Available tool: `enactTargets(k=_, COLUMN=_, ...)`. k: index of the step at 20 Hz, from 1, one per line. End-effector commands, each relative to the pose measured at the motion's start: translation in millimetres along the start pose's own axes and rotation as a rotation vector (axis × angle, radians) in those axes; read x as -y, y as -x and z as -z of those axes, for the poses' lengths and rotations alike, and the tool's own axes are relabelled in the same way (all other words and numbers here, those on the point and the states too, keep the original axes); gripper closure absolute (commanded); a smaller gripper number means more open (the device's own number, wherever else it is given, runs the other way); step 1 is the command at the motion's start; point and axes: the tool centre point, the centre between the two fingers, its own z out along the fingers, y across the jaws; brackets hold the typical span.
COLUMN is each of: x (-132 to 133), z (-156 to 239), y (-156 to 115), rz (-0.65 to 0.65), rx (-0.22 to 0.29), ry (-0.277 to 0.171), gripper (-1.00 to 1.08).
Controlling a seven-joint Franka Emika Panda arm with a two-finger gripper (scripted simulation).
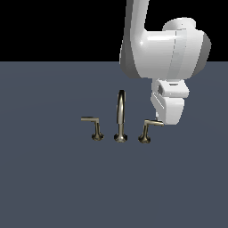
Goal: Turn on the faucet by rotating a designated handle.
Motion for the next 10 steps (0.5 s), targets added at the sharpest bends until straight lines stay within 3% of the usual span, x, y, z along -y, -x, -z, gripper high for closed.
enactTargets(k=1, x=-3.9, z=0.0, y=0.1, rz=-0.001, rx=0.0, ry=0.001, gripper=1.08)
enactTargets(k=10, x=-36.1, z=0.2, y=2.8, rz=-0.006, rx=0.0, ry=0.006, gripper=1.08)
